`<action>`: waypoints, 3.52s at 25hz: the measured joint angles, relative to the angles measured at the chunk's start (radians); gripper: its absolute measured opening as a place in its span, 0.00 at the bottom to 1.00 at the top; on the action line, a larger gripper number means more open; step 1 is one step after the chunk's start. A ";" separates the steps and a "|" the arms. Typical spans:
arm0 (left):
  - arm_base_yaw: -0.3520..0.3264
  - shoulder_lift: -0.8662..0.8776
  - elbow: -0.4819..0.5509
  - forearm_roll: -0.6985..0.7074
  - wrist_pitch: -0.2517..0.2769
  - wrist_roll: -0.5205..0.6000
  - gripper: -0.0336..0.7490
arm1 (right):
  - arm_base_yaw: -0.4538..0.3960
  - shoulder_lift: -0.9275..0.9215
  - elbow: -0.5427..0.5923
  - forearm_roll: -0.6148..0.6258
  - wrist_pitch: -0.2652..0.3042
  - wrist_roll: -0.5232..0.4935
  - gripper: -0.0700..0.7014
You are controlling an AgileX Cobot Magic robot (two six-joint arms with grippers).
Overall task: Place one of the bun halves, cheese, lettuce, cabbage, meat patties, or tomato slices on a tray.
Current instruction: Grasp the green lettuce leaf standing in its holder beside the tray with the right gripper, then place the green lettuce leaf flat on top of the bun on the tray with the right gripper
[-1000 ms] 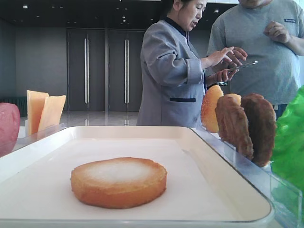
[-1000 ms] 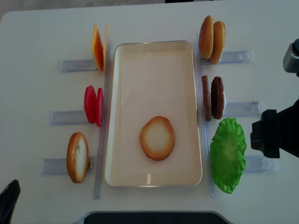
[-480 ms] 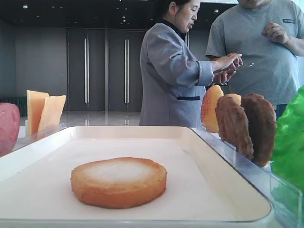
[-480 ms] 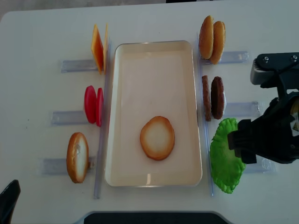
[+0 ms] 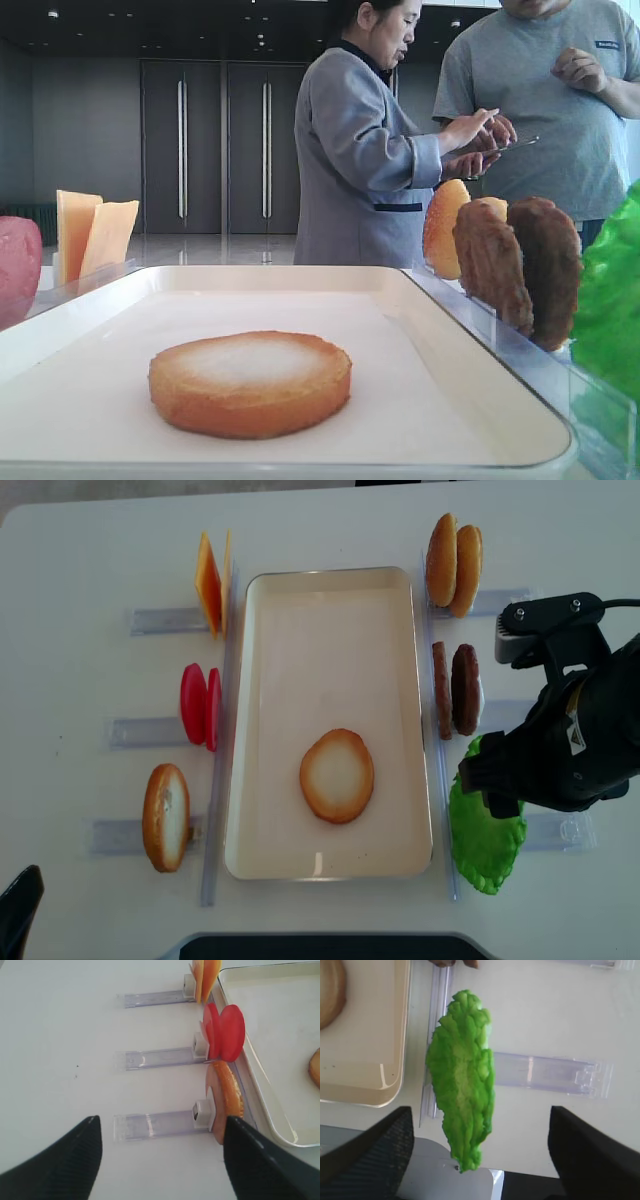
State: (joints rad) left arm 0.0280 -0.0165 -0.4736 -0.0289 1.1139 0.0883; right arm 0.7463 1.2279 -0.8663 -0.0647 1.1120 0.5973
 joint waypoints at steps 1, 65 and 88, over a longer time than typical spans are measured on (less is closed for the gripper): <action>0.000 0.000 0.000 0.000 0.000 0.000 0.78 | 0.000 0.006 0.000 0.000 0.000 -0.003 0.76; 0.000 0.000 0.000 0.000 0.000 0.000 0.78 | 0.000 0.050 -0.188 0.257 -0.037 -0.171 0.10; 0.000 0.000 0.000 0.000 0.000 0.000 0.78 | -0.014 0.167 -0.135 0.945 -0.399 -0.722 0.10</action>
State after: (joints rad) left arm 0.0280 -0.0165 -0.4736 -0.0289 1.1139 0.0883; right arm 0.7323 1.3952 -1.0009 0.8802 0.7127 -0.1248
